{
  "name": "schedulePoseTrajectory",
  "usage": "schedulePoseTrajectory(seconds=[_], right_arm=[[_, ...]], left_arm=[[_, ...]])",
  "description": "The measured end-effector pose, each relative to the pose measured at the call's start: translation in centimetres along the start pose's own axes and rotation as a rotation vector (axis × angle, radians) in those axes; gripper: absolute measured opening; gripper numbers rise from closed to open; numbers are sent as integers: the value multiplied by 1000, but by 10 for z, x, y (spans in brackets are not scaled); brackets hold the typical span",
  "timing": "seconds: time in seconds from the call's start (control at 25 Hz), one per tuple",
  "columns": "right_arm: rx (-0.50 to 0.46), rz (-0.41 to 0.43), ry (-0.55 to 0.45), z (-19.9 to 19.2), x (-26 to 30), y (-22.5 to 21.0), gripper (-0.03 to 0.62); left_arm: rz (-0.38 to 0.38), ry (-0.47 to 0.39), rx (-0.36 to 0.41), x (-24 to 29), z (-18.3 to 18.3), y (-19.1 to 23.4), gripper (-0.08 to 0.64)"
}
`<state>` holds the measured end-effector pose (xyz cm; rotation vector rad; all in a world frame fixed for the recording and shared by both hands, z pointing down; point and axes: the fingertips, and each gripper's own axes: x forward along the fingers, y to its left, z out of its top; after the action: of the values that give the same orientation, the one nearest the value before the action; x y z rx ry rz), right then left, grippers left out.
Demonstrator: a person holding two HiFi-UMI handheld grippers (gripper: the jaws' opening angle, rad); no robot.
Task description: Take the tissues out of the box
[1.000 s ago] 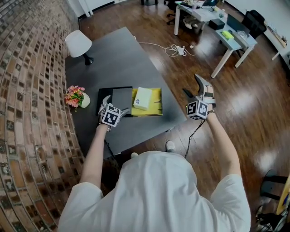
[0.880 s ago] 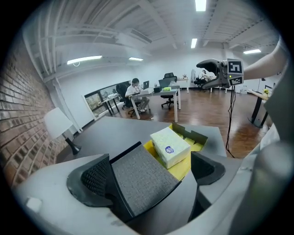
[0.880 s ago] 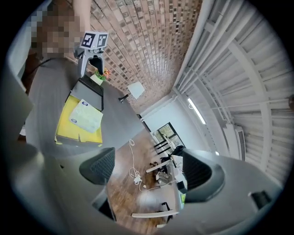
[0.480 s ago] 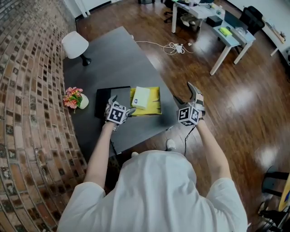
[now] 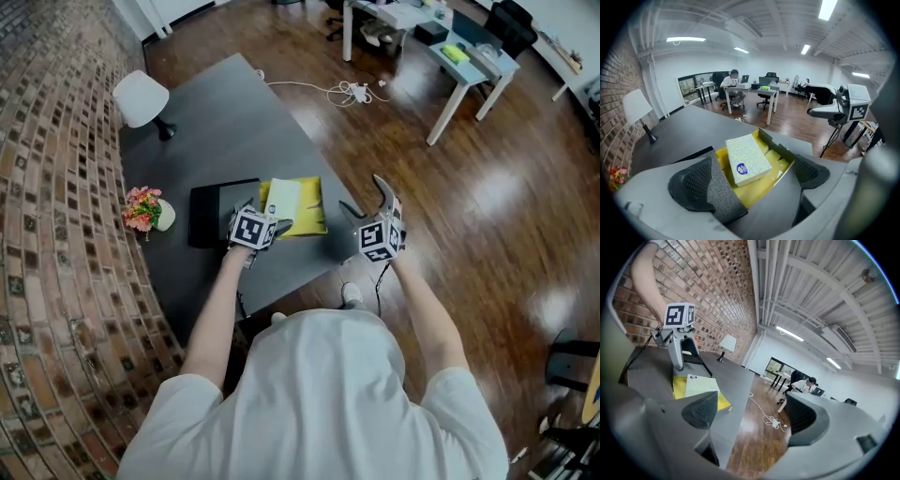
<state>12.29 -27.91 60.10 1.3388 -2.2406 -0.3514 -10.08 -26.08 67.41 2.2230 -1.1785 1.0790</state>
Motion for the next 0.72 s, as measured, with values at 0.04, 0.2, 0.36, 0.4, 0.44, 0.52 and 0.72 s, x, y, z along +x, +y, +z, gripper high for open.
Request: schedulePoseTrajectory(seconds=[0.04,0.2,0.36,0.4,0.44,0.52,0.72], right_arm=[[27,8,-7,0,0,0,465],[105,19,-24,-1,-1,1,465],[144,29,-40,0,-1,5,465],[160,32,-44,0,-2,6,465],[175,32,-47,0,-2,7,465],[197,29,-54,2,-3,9,465],[233,27,-65,8,-2,13,459]], left_arm=[[-6,5,-9,2,1,-1,557],[-14,33,-47,13,1,-3,557],[-26,31,-92,24,7,-6,557],[-28,35,-102,26,8,-7,555],[-29,42,-110,29,8,-8,557],[-27,55,-123,35,8,-9,555],[7,96,-152,54,4,-3,555]])
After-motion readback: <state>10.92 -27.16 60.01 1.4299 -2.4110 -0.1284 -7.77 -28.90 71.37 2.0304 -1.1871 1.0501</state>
